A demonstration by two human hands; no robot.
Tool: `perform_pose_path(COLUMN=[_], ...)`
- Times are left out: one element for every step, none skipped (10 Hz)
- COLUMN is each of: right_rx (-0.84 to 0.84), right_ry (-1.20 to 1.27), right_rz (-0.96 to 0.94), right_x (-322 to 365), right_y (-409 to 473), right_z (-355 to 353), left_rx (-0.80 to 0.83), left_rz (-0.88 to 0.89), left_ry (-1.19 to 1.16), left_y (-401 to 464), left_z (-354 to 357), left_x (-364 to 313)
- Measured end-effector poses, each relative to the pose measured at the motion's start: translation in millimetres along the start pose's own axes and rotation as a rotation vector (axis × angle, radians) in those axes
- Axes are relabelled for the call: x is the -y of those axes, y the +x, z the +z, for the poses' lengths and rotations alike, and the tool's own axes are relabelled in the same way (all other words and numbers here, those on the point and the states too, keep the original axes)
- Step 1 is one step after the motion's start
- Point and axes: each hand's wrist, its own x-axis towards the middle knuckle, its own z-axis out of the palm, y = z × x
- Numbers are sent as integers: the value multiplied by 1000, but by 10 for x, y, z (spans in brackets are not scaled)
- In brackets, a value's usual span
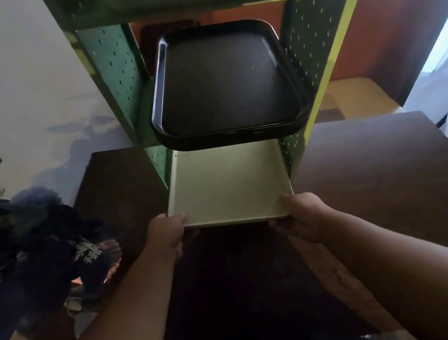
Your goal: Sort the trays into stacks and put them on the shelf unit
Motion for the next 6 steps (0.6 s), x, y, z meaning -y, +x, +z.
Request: perform_pose_path(right_rx=[3,2,3,42,94,131], right_ry=[-38,-110,-153,-209,-251,-245], right_rz=[-8,-3,7,8,12,1], right_x=[18,51,103,124,132,126], right_y=[45,78,99,130,176,172], right_z=[-18,-91,-187,-301,-423,-559], left_rx=[-50,-65,-59,-50,1,59], left_rz=[90,93,22,-47,-110,-193], left_ry=[23,-39,-154,-231,-261,-255], left_y=[-65,-92,-165,-272,-386,-591], left_z=[76,137,164,220,353,623], left_x=[-9,-8,27,136,257,330])
